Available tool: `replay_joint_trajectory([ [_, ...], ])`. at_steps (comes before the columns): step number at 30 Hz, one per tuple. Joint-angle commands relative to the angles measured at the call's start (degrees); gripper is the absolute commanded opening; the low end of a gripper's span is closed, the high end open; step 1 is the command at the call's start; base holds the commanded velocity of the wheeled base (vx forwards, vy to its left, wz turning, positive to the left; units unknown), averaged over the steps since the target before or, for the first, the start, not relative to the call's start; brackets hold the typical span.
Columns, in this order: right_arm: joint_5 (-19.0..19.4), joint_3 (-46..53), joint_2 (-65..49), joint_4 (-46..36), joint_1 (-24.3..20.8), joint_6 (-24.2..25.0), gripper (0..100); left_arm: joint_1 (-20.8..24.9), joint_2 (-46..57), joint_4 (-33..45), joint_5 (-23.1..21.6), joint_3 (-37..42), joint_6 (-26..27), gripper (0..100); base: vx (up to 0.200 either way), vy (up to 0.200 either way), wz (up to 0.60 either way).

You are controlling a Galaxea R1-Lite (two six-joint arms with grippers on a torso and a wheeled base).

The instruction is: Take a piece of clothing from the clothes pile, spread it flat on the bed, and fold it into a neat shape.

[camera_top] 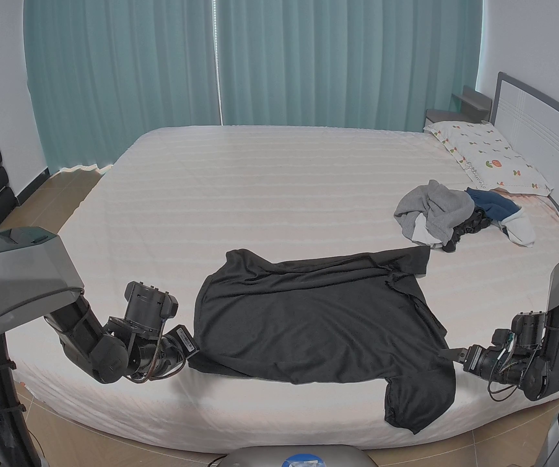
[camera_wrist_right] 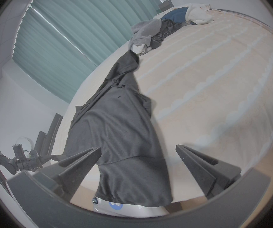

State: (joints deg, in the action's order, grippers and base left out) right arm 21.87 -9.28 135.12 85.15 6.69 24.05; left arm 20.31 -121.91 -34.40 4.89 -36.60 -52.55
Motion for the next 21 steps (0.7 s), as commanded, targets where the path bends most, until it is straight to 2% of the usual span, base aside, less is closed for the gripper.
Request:
replay_joint_trajectory([
  [1,-0.2,1.3,0.1,1.2,-1.9,1.2,100,1.0,-0.3,-0.1,-0.3,-0.3,-1.1,0,0.0,0.0,0.0],
  [2,-0.3,3.7,0.0,4.7,-2.6,1.5,100,1.0,-0.2,0.5,-2.9,-1.2,-3.7,0,0.0,0.0,0.0],
  [4,-0.1,5.4,-0.7,4.8,-2.6,1.5,100,1.0,-0.2,0.6,-3.7,-1.3,-4.0,0,0.0,-0.1,0.0],
  [15,-0.2,8.1,-1.1,4.8,-2.4,0.7,100,2.3,-0.1,1.9,-3.1,-1.0,-3.7,0,0.0,-0.2,0.0],
  [21,-0.2,8.0,-0.4,4.8,-2.7,0.6,100,1.8,0.4,2.4,-3.0,-1.0,-3.3,0,0.0,0.0,0.0],
])
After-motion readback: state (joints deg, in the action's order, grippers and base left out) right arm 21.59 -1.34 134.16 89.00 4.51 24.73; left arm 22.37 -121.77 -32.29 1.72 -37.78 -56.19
